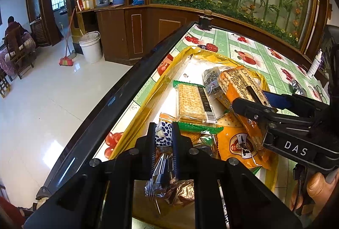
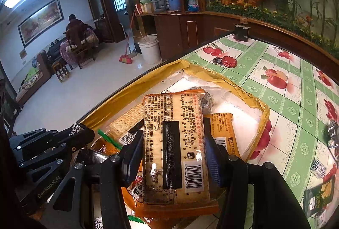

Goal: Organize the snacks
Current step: 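Carry the cube and Weidan cracker pack over the white tray and lower them, then open both tools to drop the cube and cracker pack into the tray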

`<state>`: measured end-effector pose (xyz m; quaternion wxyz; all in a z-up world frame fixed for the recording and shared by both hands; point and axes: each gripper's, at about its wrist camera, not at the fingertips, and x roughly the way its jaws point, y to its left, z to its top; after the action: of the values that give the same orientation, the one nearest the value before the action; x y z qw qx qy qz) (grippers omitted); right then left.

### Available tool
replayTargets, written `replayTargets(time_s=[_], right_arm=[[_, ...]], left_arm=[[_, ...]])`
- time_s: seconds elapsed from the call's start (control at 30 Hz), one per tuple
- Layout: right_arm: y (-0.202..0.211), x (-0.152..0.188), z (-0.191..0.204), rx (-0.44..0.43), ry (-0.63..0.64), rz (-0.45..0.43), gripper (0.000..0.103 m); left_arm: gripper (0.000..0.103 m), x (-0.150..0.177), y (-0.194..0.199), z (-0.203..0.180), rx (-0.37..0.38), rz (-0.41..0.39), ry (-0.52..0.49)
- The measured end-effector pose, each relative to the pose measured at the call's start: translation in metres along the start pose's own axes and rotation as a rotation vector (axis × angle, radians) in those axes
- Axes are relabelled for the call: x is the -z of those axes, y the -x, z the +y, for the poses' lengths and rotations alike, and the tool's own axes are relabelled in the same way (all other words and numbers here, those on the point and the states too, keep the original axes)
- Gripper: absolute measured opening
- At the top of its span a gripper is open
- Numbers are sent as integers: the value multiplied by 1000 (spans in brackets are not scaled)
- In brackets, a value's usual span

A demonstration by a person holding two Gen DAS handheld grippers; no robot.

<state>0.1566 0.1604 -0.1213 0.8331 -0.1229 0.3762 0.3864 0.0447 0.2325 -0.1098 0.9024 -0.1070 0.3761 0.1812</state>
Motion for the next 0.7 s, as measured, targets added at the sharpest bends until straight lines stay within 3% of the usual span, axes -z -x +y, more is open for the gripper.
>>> replayTargets(time_s=[0.23,0.33,0.47,0.63,0.7], right_arm=[[0,0,2,7,4,1,57],[0,0,2,9,2,2,59],[6,-1,2,33,4,-15,78],[17,-3,-1,34,-8,-34,79],[24,-4,-3,33,-16,-49,82]], left_arm=[[12,2,-2,5,13,10,33],[27,3,-2,3,7,10,26],[53,3,1,0,-4,-7,20],[58,1,8,3,5,-23,35],[65,-1,12,3,9,-33,40]])
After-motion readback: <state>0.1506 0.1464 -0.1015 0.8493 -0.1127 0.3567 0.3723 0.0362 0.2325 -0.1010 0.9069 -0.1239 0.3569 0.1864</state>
